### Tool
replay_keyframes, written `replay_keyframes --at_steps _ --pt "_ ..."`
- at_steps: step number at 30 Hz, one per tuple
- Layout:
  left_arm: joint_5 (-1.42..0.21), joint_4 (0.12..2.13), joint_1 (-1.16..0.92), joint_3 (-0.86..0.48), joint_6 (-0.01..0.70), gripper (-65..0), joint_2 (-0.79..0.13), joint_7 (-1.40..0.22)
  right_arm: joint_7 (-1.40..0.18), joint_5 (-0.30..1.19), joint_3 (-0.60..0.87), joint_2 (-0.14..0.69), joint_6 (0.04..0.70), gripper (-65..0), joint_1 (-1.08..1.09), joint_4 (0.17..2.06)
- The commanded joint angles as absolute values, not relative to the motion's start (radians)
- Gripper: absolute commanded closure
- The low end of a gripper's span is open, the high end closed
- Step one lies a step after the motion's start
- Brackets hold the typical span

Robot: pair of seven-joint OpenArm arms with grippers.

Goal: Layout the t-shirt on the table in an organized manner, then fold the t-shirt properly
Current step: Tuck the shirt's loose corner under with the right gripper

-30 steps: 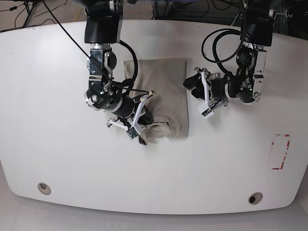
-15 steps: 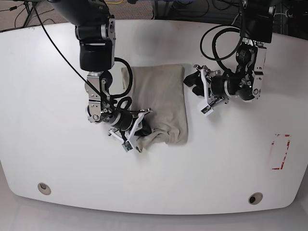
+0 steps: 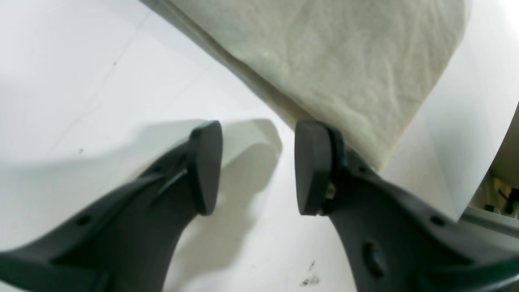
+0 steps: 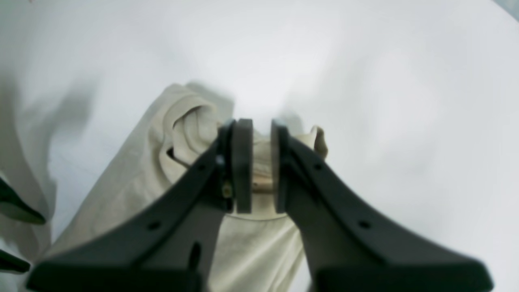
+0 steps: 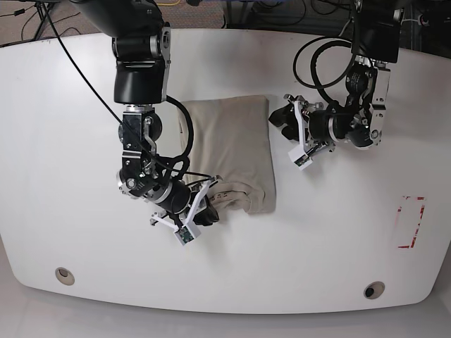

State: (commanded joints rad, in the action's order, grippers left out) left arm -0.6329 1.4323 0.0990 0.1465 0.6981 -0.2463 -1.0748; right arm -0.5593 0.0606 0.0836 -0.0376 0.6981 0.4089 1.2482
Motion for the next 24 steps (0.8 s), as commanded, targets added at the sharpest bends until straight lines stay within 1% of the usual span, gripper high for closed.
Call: replay_keyframes --at_steps 8,12,15,17,19,24 --pt "-0.633 1.434 0.099 0.147 0.698 -26.5 -0.246 -1.076 -0.377 0.061 0.087 -0.036 0.698 -7.6 0.466 0.964" --pt "-0.634 1.434 0.099 0.147 0.698 -26.5 -0.246 -1.076 -0.292 0.061 0.088 -0.033 0.698 -7.6 0.487 0.857" --pt "-0.634 1.434 0.099 0.147 0.698 -26.5 -0.246 -1.076 -0.266 0.062 0.088 -0.018 0.698 -7.6 0.51 0.822" --pt "-0.634 1.434 0.099 0.147 0.698 -26.5 -0.246 -1.076 -0.277 0.07 0.088 -0.018 0.698 -7.5 0.512 0.837" --pt "-0.634 1.434 0.099 0.147 0.698 -26.5 -0.246 -1.076 -0.306 0.071 0.088 -0.018 0.698 -7.5 0.509 0.891" --pt "-0.634 1.469 0.101 0.147 0.698 -26.5 -0.246 -1.076 -0.469 0.071 0.09 -0.015 0.698 -7.5 0.47 1.119"
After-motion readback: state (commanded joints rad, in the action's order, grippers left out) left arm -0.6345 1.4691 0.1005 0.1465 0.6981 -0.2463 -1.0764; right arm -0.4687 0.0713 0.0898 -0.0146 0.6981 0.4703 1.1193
